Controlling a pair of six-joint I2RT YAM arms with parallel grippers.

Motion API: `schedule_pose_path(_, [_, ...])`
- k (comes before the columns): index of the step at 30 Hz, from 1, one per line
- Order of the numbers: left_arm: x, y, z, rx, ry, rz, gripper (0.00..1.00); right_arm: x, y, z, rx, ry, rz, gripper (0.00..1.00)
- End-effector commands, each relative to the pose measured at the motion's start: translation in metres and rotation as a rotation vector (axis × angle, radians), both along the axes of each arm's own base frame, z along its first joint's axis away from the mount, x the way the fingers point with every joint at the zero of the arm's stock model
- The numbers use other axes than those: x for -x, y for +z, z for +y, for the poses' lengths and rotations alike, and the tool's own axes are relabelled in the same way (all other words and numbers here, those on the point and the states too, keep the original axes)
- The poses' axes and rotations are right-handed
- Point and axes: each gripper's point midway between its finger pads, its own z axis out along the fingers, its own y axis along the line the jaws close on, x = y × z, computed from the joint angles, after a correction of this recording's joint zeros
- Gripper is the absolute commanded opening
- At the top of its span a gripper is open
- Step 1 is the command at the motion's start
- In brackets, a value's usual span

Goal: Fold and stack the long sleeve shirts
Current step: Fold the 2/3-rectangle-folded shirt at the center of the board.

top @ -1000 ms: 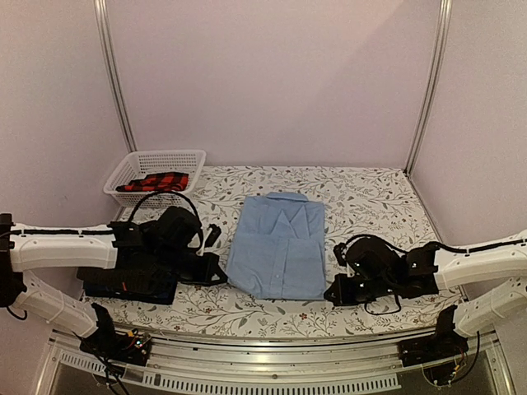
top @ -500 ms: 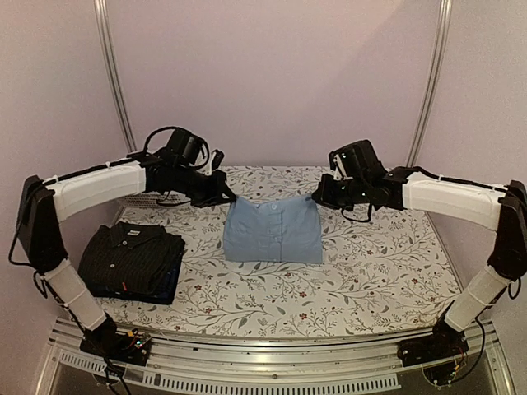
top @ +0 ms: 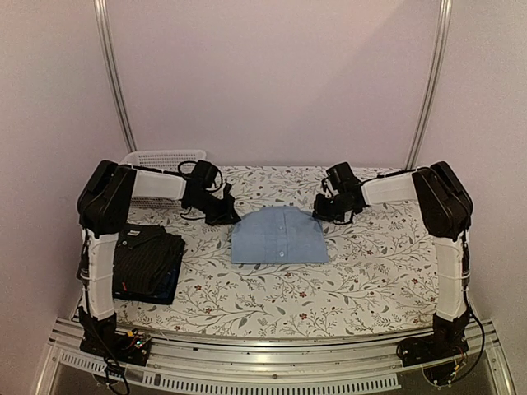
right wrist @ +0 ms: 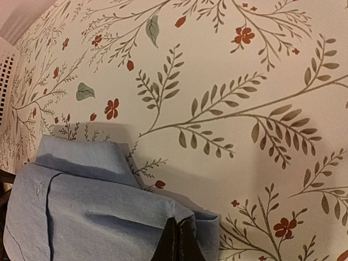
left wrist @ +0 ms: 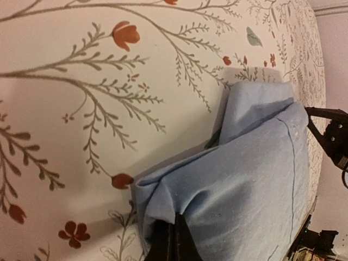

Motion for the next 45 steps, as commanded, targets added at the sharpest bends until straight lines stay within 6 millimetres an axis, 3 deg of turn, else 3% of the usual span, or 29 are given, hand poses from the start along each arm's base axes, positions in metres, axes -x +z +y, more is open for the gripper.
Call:
schedule_pose_path(1, [0.038, 0.047, -0.011, 0.075, -0.021, -0.058, 0.00, 0.021, 0.023, -0.002, -0.014, 0.038, -0.028, 0.00])
schedule_pose_path(4, [0.058, 0.063, -0.009, 0.062, -0.006, -0.095, 0.00, 0.027, 0.045, -0.008, -0.006, 0.035, -0.065, 0.00])
schedule_pose_path(9, [0.057, 0.092, -0.007, 0.070, 0.011, -0.174, 0.00, 0.038, 0.079, -0.019, -0.003, 0.026, -0.122, 0.00])
schedule_pose_path(17, [0.037, 0.087, -0.016, 0.050, -0.015, -0.173, 0.00, 0.038, 0.097, -0.031, 0.026, -0.002, -0.163, 0.00])
schedule_pose_path(23, [0.027, 0.063, -0.004, 0.011, 0.009, -0.115, 0.00, 0.023, 0.073, -0.024, 0.057, 0.048, -0.131, 0.00])
schedule_pose_path(28, [0.035, 0.054, 0.013, -0.018, 0.063, -0.095, 0.00, 0.012, 0.050, -0.015, 0.070, 0.071, -0.100, 0.00])
schedule_pose_path(33, [0.043, 0.048, 0.026, -0.045, 0.093, -0.088, 0.00, 0.005, 0.041, -0.011, 0.073, 0.073, -0.089, 0.00])
schedule_pose_path(36, [0.043, 0.042, 0.035, -0.074, 0.112, -0.085, 0.00, 0.002, 0.042, -0.011, 0.079, 0.075, -0.090, 0.12])
schedule_pose_path(38, [0.040, 0.044, 0.040, -0.090, 0.121, -0.095, 0.09, 0.000, 0.051, -0.012, 0.095, 0.076, -0.104, 0.28])
schedule_pose_path(40, [0.034, 0.052, 0.046, -0.122, 0.134, -0.119, 0.27, 0.000, 0.062, -0.015, 0.120, 0.077, -0.118, 0.39])
schedule_pose_path(41, [0.032, 0.057, 0.051, -0.147, 0.142, -0.136, 0.43, 0.001, 0.067, -0.016, 0.125, 0.083, -0.125, 0.41])
schedule_pose_path(42, [0.030, 0.063, 0.055, -0.168, 0.152, -0.152, 0.49, 0.004, 0.077, -0.014, 0.120, 0.092, -0.142, 0.41])
schedule_pose_path(45, [0.029, 0.091, 0.062, -0.192, 0.184, -0.223, 0.55, 0.020, 0.097, 0.006, 0.106, 0.145, -0.178, 0.37])
